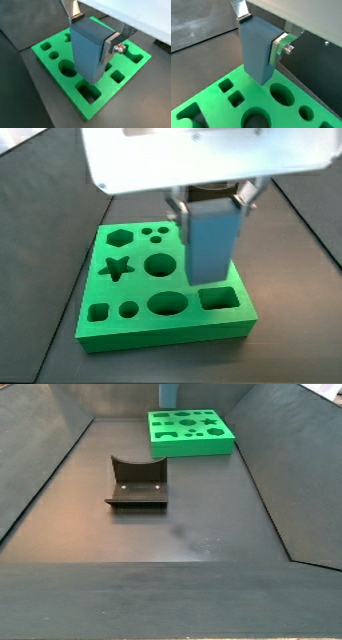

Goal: Pick up the rectangle object. Move up. Place the rectangle object on the fixture. Regrasp the rectangle object. Move to above the board. Insert the rectangle object.
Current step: Insert the rectangle object.

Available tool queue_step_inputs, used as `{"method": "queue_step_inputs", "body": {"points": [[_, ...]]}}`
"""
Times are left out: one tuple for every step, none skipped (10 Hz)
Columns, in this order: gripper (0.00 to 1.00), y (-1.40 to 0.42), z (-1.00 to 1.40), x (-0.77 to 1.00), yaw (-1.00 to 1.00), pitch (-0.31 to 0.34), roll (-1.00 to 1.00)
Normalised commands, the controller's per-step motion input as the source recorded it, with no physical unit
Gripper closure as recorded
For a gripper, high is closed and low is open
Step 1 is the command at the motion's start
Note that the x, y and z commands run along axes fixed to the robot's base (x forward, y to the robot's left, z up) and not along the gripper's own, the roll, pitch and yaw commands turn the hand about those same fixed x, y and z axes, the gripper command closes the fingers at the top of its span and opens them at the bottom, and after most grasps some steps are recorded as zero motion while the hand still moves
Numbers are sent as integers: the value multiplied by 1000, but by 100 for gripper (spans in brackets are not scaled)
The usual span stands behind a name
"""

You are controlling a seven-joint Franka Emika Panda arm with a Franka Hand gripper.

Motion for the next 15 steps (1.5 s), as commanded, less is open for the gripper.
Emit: {"method": "queue_step_inputs", "body": {"points": [[100, -206, -246, 529, 109, -21, 77], [100, -149, -289, 457, 77, -31, 80], [100, -160, -303, 417, 57, -36, 99], [100, -146, -291, 331, 0, -47, 70], [100, -106, -231, 214, 0, -20, 90], [100, 0, -146, 6, 0, 0, 127], [100, 0, -126, 0, 0, 0, 71], [100, 0, -151, -80, 0, -7, 91], [100, 0, -177, -146, 0, -19, 109], [100, 0, -103, -177, 0, -26, 53], [100, -29, -114, -74, -123, -34, 3], [100, -11, -103, -74, -183, -37, 0], [100, 0, -74, -80, -137, -33, 0], [100, -14, -80, -34, -157, -37, 0], [100, -143, -457, 0, -486, -99, 0]]}}
